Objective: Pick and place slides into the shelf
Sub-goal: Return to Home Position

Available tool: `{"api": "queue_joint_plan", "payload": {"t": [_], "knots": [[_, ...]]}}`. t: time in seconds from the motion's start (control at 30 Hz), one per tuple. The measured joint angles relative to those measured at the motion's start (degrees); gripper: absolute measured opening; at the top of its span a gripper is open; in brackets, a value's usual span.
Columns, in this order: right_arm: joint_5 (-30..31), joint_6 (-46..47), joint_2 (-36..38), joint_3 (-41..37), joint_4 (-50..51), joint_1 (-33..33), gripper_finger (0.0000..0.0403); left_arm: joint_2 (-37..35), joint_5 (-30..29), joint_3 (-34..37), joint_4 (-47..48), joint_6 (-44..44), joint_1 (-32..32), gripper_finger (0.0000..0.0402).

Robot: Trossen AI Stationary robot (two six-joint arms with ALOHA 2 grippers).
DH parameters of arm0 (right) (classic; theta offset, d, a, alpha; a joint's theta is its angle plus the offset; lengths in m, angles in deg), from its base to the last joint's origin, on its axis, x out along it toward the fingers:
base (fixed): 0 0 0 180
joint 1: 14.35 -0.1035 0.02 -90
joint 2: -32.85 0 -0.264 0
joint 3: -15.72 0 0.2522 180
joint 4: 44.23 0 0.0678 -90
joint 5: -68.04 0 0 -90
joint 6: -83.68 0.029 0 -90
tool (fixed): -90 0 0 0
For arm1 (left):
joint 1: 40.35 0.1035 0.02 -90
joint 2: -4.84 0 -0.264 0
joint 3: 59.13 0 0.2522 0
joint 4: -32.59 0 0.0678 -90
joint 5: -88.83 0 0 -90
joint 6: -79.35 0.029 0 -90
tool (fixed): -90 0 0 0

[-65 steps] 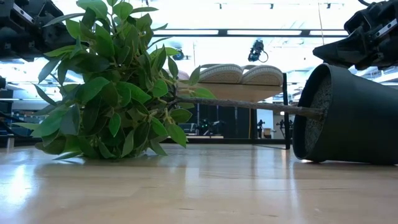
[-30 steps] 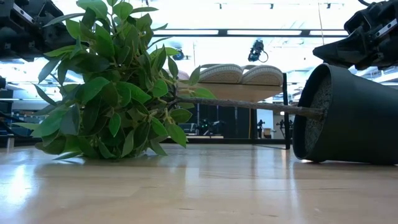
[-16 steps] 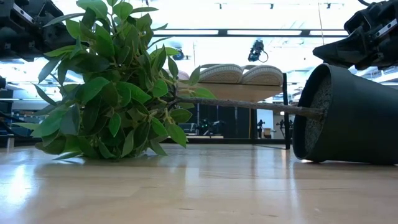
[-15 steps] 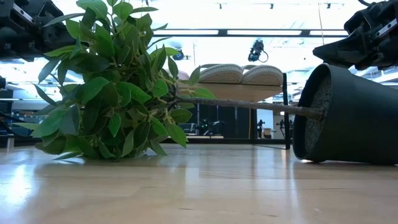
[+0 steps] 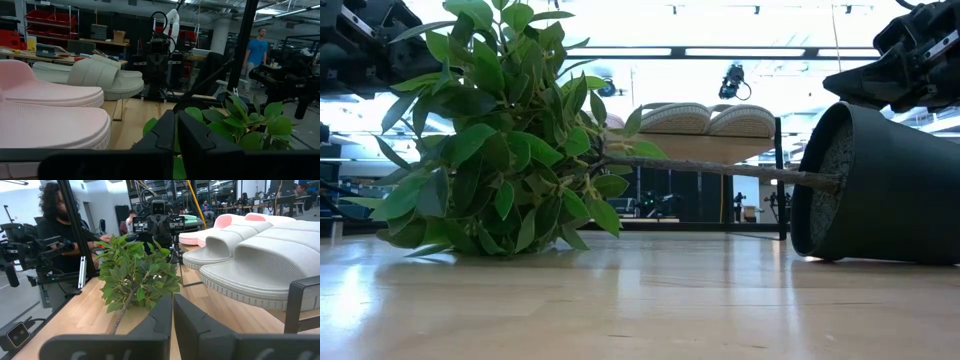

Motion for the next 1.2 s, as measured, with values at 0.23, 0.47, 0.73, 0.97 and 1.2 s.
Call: {"api": "queue_joint_plan", "payload": {"t": [0.23, 0.47, 0.73, 0.97, 1.2], "knots": [[0.0, 0.0, 0.0, 0.0, 0.0, 0.0, 0.0022, 0.0, 0.0, 0.0, 0.0, 0.0, 0.0, 0.0035], [0.0, 0.0, 0.0, 0.0, 0.0, 0.0, 0.0022, 0.0, 0.0, 0.0, 0.0, 0.0, 0.0, 0.0040], [0.0, 0.0, 0.0, 0.0, 0.0, 0.0, 0.0022, 0.0, 0.0, 0.0, 0.0, 0.0, 0.0, 0.0028], [0.0, 0.0, 0.0, 0.0, 0.0, 0.0, 0.0022, 0.0, 0.0, 0.0, 0.0, 0.0, 0.0, 0.0024], [0.0, 0.0, 0.0, 0.0, 0.0, 0.0, 0.0022, 0.0, 0.0, 0.0, 0.0, 0.0, 0.0, 0.0036]]}}
